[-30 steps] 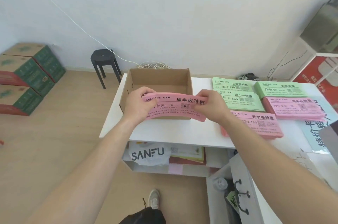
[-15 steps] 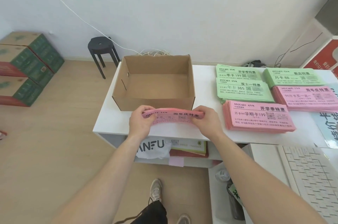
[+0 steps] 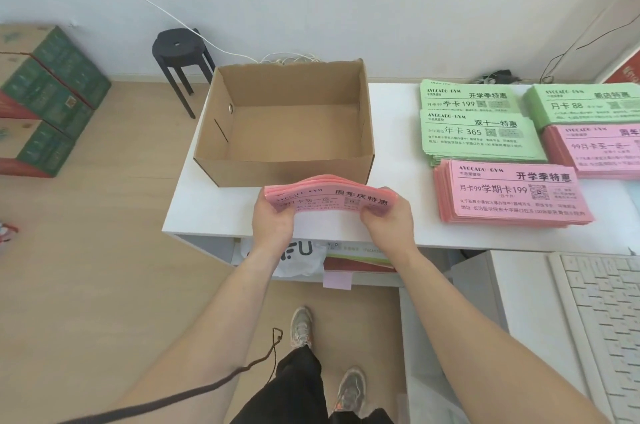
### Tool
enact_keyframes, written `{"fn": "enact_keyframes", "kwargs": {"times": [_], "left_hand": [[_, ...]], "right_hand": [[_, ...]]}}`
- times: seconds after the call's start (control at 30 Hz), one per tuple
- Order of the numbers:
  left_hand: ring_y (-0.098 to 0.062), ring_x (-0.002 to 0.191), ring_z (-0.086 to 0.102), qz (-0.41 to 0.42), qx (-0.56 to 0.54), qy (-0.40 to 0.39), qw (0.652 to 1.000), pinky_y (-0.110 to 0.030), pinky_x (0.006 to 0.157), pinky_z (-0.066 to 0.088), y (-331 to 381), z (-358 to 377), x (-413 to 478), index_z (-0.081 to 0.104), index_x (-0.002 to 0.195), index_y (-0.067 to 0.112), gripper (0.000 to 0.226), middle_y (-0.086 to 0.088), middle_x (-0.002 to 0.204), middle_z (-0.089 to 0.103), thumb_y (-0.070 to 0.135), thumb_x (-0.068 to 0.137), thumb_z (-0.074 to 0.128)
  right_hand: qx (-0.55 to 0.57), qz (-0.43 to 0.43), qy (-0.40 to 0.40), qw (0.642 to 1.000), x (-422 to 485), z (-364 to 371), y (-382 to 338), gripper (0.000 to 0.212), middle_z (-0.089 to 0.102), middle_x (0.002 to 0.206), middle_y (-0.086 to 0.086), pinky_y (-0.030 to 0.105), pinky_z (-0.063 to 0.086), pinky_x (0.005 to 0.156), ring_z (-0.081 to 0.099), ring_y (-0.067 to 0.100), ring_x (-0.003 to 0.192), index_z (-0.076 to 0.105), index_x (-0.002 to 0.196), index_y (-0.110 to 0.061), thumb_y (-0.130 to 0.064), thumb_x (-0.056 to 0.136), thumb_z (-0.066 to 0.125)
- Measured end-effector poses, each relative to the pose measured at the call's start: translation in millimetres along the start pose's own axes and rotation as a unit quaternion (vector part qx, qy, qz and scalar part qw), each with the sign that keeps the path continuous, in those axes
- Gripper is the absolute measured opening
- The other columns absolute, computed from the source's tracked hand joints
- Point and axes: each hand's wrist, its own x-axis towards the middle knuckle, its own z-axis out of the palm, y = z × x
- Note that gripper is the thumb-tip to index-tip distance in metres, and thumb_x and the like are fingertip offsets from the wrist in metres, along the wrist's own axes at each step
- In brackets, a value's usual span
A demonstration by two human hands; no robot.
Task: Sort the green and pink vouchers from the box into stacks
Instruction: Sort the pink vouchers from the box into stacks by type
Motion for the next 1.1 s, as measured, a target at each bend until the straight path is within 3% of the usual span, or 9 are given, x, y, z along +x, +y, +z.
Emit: {"fn": "enact_keyframes", "kwargs": {"times": [0.1, 0.17, 0.4, 0.5, 0.6, 0.7, 0.83, 0.93, 1.1], "left_hand": [[0.007, 0.089, 0.058, 0.007, -0.003, 0.015, 1.0, 0.002, 0.066, 0.041, 0, 0, 1, 0.061, 0.115, 0.013, 0.033, 0.008, 0.099, 0.066, -0.005, 0.088, 0.057], [0.0, 0.091, 0.062, 0.006, 0.004, 0.011, 1.0, 0.0, 0.068, 0.041, -3, 0, 2, 0.062, 0.117, 0.011, 0.033, 0.006, 0.102, 0.068, -0.004, 0.088, 0.057], [-0.018, 0.108, 0.059, -0.012, 0.075, -0.051, 0.996, -0.028, 0.087, 0.042, 3, -14, 2, 0.051, 0.126, 0.014, 0.038, 0.001, 0.116, 0.063, -0.001, 0.092, 0.052], [-0.022, 0.108, 0.059, -0.024, 0.112, -0.064, 0.991, -0.03, 0.086, 0.042, 7, -22, -4, 0.049, 0.124, 0.014, 0.033, -0.001, 0.115, 0.063, 0.001, 0.093, 0.053], [-0.028, 0.115, 0.061, -0.034, 0.175, -0.084, 0.98, -0.03, 0.086, 0.043, 6, -27, -13, 0.045, 0.137, 0.01, 0.048, -0.007, 0.122, 0.063, 0.001, 0.091, 0.057], [-0.029, 0.121, 0.051, 0.046, 0.274, -0.046, 0.959, -0.039, 0.099, 0.043, 8, -23, -27, 0.046, 0.141, 0.016, 0.057, -0.007, 0.134, 0.049, 0.012, 0.088, 0.066], [-0.011, 0.095, 0.062, 0.102, 0.18, -0.17, 0.963, -0.031, 0.087, 0.053, 14, 2, -49, 0.063, 0.107, 0.026, 0.024, 0.007, 0.114, 0.063, 0.007, 0.093, 0.06], [-0.001, 0.095, 0.06, 0.094, 0.13, -0.22, 0.962, -0.023, 0.077, 0.048, 18, 21, -57, 0.065, 0.111, 0.025, 0.022, 0.013, 0.117, 0.065, 0.01, 0.099, 0.055], [-0.018, 0.106, 0.067, 0.011, 0.019, -0.219, 0.975, -0.036, 0.087, 0.056, 25, 28, -56, 0.064, 0.116, 0.02, 0.021, 0.005, 0.111, 0.069, 0.033, 0.1, 0.058]], "right_hand": [[0.022, 0.005, 0.007, 1.0, 3, -1, 0, 0.03, 0.072, 0.084, -0.008, 0.021, 0.055, 0.071, 0.068, 0.005, 0.08, 0.068, 0.089, -0.028, 0.002, 0.082, 0.068], [0.018, 0.005, 0.001, 1.0, 3, -1, 3, 0.026, 0.072, 0.083, -0.009, 0.022, 0.055, 0.072, 0.068, 0.003, 0.079, 0.07, 0.092, -0.022, 0.002, 0.081, 0.069], [0.019, 0.015, -0.051, 0.998, -3, -10, -4, 0.039, 0.075, 0.103, -0.013, 0.021, 0.056, 0.086, 0.069, 0.0, 0.098, 0.071, 0.112, -0.022, 0.004, 0.084, 0.064], [-0.028, 0.054, -0.097, 0.993, -13, -17, -14, 0.041, 0.073, 0.111, -0.014, 0.029, 0.054, 0.091, 0.068, 0.008, 0.104, 0.068, 0.117, -0.026, -0.001, 0.085, 0.066], [-0.061, 0.099, -0.128, 0.985, -21, -20, -20, 0.043, 0.071, 0.111, -0.011, 0.034, 0.054, 0.093, 0.067, 0.015, 0.107, 0.063, 0.115, -0.029, 0.001, 0.084, 0.063], [-0.075, 0.111, -0.132, 0.982, -24, -18, -24, 0.041, 0.069, 0.108, -0.009, 0.029, 0.054, 0.085, 0.067, 0.017, 0.105, 0.061, 0.113, -0.028, 0.002, 0.084, 0.061], [-0.08, 0.098, -0.105, 0.986, -30, -15, -24, 0.04, 0.068, 0.1, -0.013, 0.014, 0.049, 0.068, 0.066, 0.01, 0.092, 0.061, 0.112, -0.026, 0.001, 0.082, 0.063], [-0.059, 0.071, -0.098, 0.991, -36, -14, -25, 0.036, 0.068, 0.091, -0.017, 0.008, 0.046, 0.057, 0.065, 0.002, 0.078, 0.064, 0.109, -0.029, -0.004, 0.083, 0.066], [0.071, 0.067, -0.131, 0.987, -43, -16, -26, 0.04, 0.075, 0.097, -0.003, 0.029, 0.058, 0.066, 0.073, 0.015, 0.079, 0.068, 0.119, -0.035, -0.009, 0.098, 0.047]]}}
